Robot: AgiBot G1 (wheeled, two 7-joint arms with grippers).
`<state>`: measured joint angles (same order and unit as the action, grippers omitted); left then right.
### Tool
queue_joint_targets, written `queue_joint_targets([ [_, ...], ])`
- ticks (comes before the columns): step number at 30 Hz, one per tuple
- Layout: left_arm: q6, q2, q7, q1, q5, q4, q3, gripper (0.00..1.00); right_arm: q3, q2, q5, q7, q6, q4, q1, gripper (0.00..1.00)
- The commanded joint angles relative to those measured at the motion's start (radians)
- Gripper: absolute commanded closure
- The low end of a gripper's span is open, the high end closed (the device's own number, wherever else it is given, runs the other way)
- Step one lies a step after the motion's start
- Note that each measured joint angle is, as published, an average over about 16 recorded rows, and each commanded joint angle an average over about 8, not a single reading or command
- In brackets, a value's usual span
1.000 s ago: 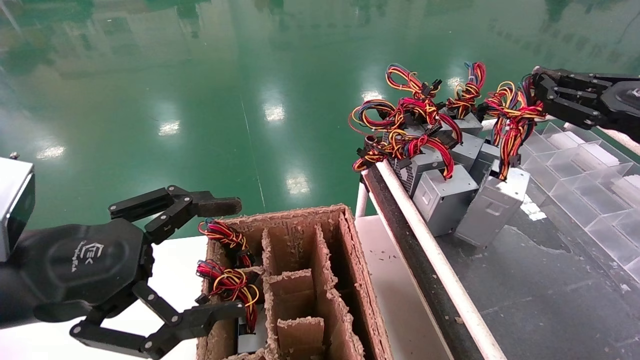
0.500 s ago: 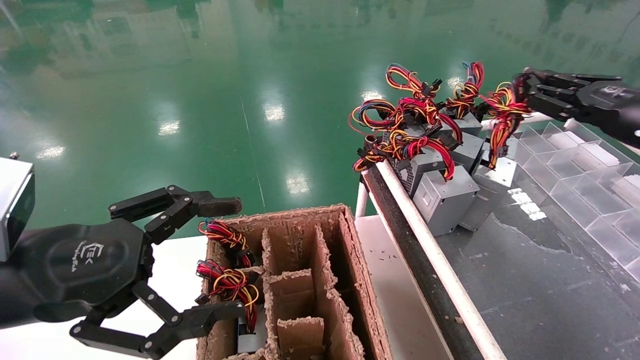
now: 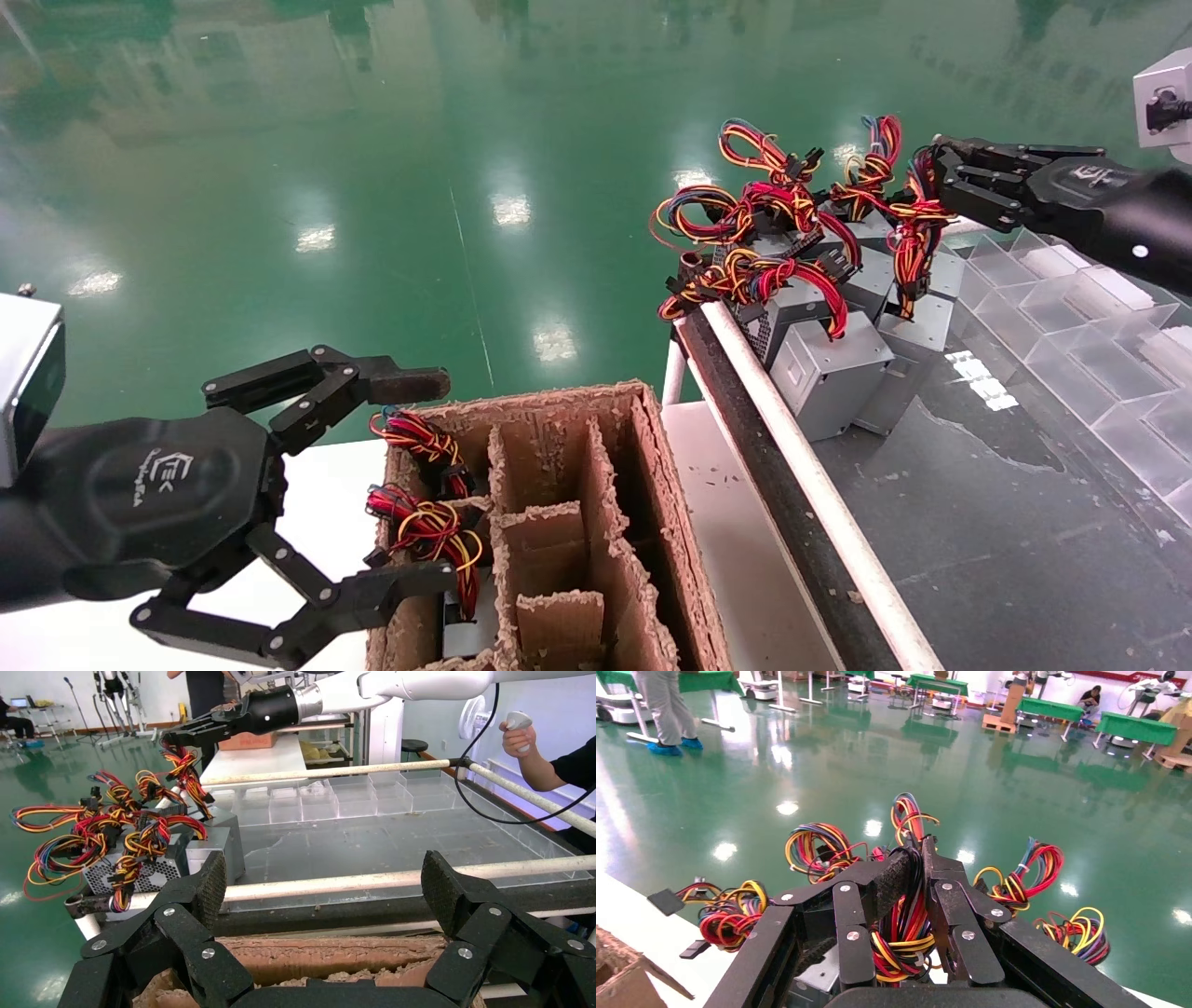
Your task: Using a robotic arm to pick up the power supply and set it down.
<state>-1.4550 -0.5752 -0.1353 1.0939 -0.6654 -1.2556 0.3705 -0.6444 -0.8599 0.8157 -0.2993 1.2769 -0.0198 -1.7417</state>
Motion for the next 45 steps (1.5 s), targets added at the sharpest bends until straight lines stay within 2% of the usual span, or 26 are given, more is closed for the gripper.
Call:
queue_joint_targets([
  [1,0.000,0.000,0.000,0.000,0.000,0.000,0.000,0.00,-0.001,-0.001,0.001,0.001,0.003,0.002,0.000,0.02],
  [2,0.000,0.000,0.000,0.000,0.000,0.000,0.000,0.00,-0.001,-0.001,0.001,0.001,0.006,0.003,-0.001,0.00],
  [23,0.000,0.000,0.000,0.000,0.000,0.000,0.000,0.00,-0.045,0.050,0.065,-0.028,0.065,0.002,-0.009,0.00],
  [35,0.000,0.000,0.000,0.000,0.000,0.000,0.000,0.00,-0.042,0.094,0.059,-0.016,0.214,-0.017,-0.035,0.00],
  [45,0.000,0.000,0.000,0.000,0.000,0.000,0.000,0.00,-0.041,0.090,0.058,-0.024,0.206,0.010,-0.027,0.00],
])
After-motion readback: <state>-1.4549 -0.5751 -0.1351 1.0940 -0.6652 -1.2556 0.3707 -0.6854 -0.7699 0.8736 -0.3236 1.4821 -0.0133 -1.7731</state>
